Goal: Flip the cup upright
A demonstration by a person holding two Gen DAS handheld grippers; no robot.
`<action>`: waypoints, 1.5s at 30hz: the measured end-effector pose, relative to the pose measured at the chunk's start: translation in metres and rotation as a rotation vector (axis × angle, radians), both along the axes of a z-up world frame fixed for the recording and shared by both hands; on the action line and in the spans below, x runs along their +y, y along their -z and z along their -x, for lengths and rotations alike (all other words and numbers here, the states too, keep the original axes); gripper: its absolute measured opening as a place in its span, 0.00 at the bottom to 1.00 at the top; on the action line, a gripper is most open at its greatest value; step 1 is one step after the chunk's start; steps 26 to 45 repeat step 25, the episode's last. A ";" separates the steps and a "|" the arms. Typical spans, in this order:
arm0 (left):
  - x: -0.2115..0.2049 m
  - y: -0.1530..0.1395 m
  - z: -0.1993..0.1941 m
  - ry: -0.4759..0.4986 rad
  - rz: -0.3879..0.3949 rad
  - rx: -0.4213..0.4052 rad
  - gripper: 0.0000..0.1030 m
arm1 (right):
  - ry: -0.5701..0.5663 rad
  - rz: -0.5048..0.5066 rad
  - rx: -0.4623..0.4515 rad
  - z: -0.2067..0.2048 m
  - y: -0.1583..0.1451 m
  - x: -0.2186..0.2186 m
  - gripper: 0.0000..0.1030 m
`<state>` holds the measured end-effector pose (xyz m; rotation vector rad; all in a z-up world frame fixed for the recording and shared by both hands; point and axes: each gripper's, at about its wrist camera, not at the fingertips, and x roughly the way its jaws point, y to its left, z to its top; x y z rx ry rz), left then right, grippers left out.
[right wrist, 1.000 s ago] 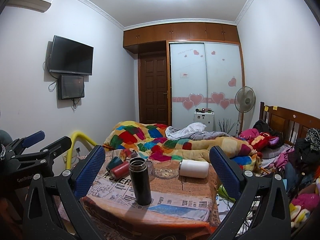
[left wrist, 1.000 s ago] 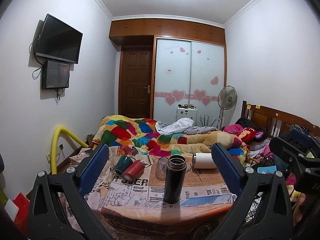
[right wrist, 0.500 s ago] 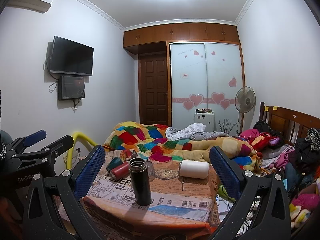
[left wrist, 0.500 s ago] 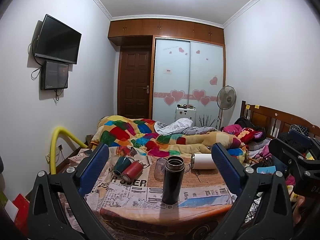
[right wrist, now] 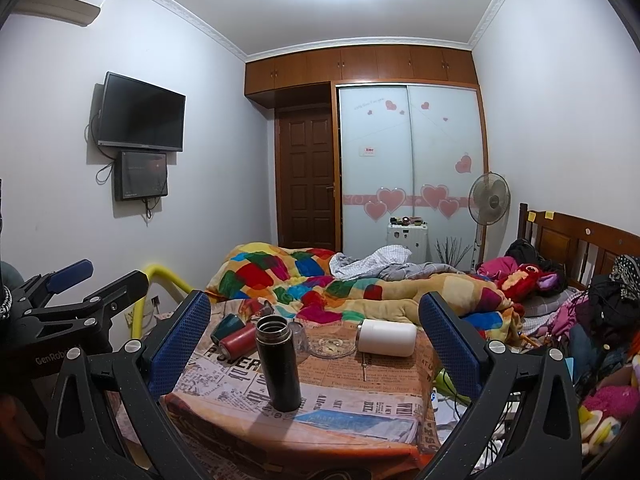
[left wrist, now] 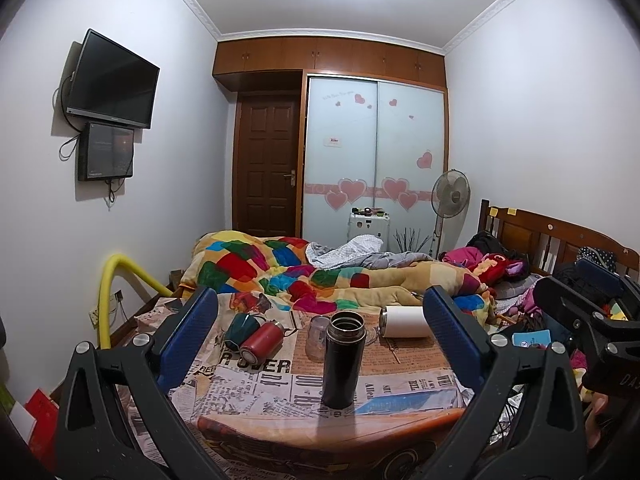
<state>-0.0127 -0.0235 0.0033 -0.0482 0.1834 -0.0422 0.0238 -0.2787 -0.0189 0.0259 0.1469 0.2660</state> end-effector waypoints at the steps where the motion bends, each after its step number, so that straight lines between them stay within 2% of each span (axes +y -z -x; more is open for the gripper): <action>1: -0.001 0.000 0.000 0.001 -0.001 0.000 1.00 | 0.000 0.000 0.000 0.000 0.000 0.000 1.00; 11: -0.006 -0.002 0.001 0.018 -0.005 0.002 1.00 | 0.006 -0.001 0.005 -0.001 0.000 -0.002 1.00; 25: 0.016 0.008 -0.008 0.010 0.026 0.032 1.00 | -0.003 0.021 0.037 -0.011 0.007 0.012 1.00; 45: 0.016 0.008 -0.008 0.010 0.026 0.032 1.00 | -0.003 0.021 0.037 -0.011 0.007 0.012 1.00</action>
